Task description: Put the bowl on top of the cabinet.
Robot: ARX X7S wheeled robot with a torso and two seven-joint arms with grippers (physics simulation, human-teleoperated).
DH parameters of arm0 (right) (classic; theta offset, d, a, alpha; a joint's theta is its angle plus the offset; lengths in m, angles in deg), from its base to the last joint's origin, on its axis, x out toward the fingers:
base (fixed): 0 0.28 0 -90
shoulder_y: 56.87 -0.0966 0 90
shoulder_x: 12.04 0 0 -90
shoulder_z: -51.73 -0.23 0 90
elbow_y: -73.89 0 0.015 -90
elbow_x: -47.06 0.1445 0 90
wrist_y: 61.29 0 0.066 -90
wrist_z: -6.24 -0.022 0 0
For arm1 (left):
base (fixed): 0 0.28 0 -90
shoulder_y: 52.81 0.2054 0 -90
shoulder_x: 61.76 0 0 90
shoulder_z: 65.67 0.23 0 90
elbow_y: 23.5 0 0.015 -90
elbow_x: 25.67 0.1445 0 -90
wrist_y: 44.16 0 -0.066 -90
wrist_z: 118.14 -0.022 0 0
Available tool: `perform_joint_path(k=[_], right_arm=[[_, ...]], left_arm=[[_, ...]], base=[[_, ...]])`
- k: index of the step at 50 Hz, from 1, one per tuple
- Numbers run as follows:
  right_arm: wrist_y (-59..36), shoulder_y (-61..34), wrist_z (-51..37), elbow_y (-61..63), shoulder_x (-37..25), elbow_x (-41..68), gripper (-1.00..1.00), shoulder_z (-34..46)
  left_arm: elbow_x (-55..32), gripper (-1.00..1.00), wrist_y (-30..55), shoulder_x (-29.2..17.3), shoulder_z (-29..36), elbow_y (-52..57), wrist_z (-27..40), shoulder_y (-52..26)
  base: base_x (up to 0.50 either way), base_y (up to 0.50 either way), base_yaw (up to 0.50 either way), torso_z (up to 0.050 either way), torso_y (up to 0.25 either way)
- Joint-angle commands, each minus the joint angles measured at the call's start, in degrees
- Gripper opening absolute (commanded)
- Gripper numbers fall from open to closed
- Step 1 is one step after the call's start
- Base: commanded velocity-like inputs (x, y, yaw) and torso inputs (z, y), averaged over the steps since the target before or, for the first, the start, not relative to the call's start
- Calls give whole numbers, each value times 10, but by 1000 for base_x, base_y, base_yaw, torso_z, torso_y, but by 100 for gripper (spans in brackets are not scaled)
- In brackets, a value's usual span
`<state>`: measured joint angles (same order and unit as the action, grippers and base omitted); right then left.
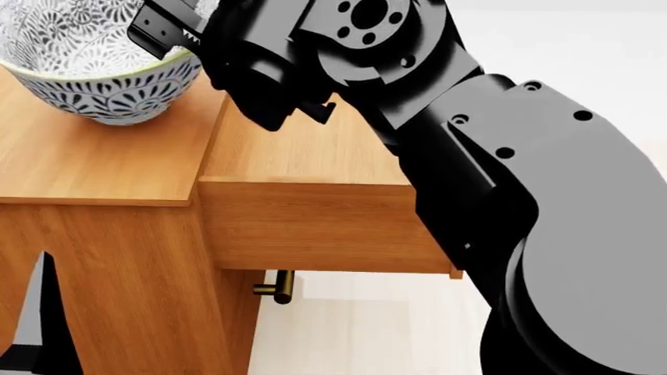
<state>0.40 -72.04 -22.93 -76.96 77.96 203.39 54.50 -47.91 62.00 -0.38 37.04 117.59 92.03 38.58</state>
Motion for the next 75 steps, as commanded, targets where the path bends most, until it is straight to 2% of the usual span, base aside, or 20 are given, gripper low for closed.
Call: perform_joint_path(k=[1,29,57,66,75], right_arm=[[1,-3,5,2,0,-13,100,-3],[-9,-28,4,-15,0,2,100,-2],[-49,-13,116,-108,-1,7,100,17],[157,4,54,269,-169,-24,100,-17],[266,18,23,461,-262,-62,100,-39]], left_arm=[[0,100,-3,-1,2,-1,1,0],[-1,100,-8,-5,6,-4,4,-1],[2,100,-3,-12,9,3,13,-1],[11,100,-11,-11,17,-4,11,2],[11,100,-5,-12,20,2,15,0]], base=[[0,0,0,0,0],[0,0,0,0,0],[0,0,0,0,0],[0,0,0,0,0],[0,0,0,0,0]])
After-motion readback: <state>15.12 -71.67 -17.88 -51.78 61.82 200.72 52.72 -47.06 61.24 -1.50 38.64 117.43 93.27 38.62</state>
